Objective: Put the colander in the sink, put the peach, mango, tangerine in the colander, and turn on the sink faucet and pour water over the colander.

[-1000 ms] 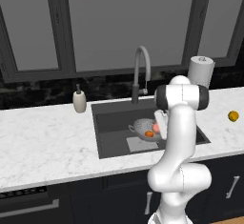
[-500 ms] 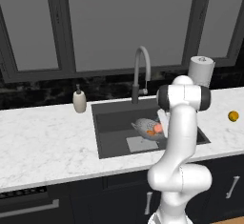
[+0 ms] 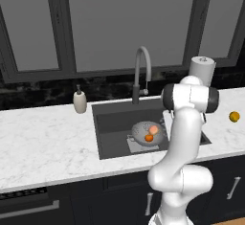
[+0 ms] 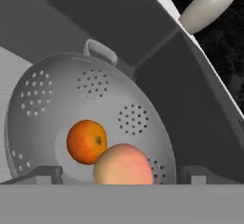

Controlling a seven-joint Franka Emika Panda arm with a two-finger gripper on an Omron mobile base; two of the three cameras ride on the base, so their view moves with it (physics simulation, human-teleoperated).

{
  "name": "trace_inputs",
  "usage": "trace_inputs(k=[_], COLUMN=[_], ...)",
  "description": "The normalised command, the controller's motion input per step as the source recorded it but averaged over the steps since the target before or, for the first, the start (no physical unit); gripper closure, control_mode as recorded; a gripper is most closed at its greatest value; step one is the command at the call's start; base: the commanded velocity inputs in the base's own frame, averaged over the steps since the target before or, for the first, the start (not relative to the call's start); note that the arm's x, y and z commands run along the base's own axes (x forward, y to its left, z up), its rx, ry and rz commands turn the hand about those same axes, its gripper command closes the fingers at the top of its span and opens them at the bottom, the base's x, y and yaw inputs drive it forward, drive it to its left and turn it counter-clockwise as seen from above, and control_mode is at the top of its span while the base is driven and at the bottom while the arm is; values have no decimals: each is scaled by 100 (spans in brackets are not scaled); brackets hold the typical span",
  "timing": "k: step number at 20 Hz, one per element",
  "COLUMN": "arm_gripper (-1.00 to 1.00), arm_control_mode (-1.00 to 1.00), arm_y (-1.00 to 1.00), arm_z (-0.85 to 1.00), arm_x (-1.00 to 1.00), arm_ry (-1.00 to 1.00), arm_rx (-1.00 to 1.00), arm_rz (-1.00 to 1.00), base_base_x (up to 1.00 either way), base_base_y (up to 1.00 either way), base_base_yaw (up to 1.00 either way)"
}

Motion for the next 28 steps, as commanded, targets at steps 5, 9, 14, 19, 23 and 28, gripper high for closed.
trace_inputs(k=[5, 9, 14, 19, 23, 28], arm_gripper=[-100, -100, -100, -100, -100, -100], arm_control_mode=[-100, -100, -100, -100, -100, -100], arm_y=[0, 0, 0, -5, -19, -44], arm_z=[76, 100, 100, 83, 43, 37], arm_x=[-64, -42, -27, -42, -55, -47], arm_ry=[-26, -17, -4, 2, 10, 17], arm_rx=[-1, -10, -20, -25, -31, -35], arm_rz=[0, 0, 0, -2, -8, -2], base_base_x=[0, 0, 0, 0, 0, 0], base_base_y=[0, 0, 0, 0, 0, 0], base_base_yaw=[0, 0, 0, 0, 0, 0])
